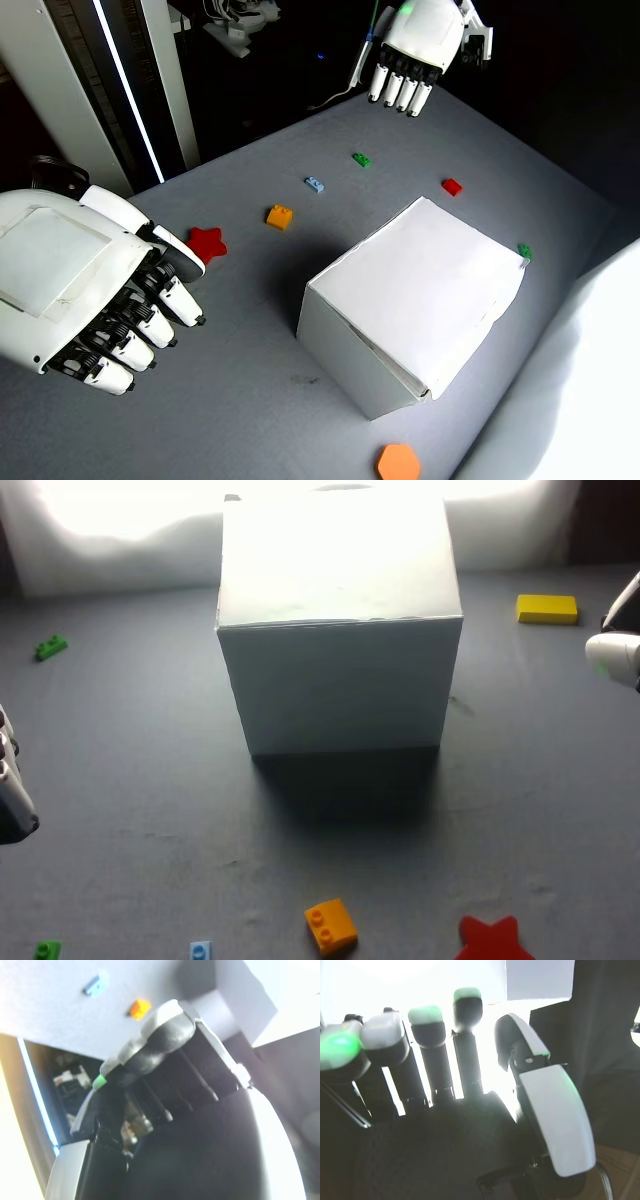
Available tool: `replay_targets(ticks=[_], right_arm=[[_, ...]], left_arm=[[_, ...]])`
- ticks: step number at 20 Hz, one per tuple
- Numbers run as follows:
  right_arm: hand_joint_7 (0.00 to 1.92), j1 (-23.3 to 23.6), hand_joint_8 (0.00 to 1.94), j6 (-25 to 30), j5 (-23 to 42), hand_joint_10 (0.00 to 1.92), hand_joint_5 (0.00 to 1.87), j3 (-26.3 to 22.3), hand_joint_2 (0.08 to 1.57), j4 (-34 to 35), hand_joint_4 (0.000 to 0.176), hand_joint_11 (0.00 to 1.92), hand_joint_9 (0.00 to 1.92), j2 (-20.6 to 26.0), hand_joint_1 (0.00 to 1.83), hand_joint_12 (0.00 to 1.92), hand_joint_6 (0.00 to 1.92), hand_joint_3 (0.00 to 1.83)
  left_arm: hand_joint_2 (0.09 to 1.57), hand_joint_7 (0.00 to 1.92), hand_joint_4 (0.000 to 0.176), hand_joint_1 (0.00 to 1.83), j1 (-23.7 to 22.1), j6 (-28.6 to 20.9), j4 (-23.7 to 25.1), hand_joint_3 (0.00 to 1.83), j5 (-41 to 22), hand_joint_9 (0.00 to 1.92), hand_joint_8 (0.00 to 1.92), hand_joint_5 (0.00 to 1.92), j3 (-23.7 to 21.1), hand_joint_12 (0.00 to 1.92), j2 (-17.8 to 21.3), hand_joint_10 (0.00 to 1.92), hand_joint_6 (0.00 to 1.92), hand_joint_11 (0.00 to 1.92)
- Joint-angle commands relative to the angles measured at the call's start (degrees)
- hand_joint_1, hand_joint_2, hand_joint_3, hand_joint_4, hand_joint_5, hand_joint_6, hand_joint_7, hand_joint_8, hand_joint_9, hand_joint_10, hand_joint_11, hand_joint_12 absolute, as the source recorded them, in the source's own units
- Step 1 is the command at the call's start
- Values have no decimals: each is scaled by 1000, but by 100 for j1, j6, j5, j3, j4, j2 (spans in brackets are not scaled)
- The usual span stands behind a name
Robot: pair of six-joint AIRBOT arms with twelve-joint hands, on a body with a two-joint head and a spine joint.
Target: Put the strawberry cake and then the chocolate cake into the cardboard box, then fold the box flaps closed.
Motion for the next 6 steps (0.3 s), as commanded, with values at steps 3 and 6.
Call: replay_targets(ticks=[3, 6], right_arm=[[1273, 42, 1604, 2, 446, 1799, 1036, 7, 1571, -202, 0, 1276, 1276, 50, 0, 1921, 1607, 65], [1277, 37, 1624, 8, 446, 1807, 1048, 8, 1571, -298, 0, 1289, 1285, 41, 0, 1921, 1649, 63]], left_arm=[[1488, 1186, 0, 398, -51, -22, -436, 0, -80, 1206, 1863, 1071, 35, 1921, 66, 1921, 1921, 1176], [1493, 1202, 0, 380, -46, -22, -436, 1, -80, 1226, 1867, 1069, 88, 1921, 64, 1921, 1917, 1189]])
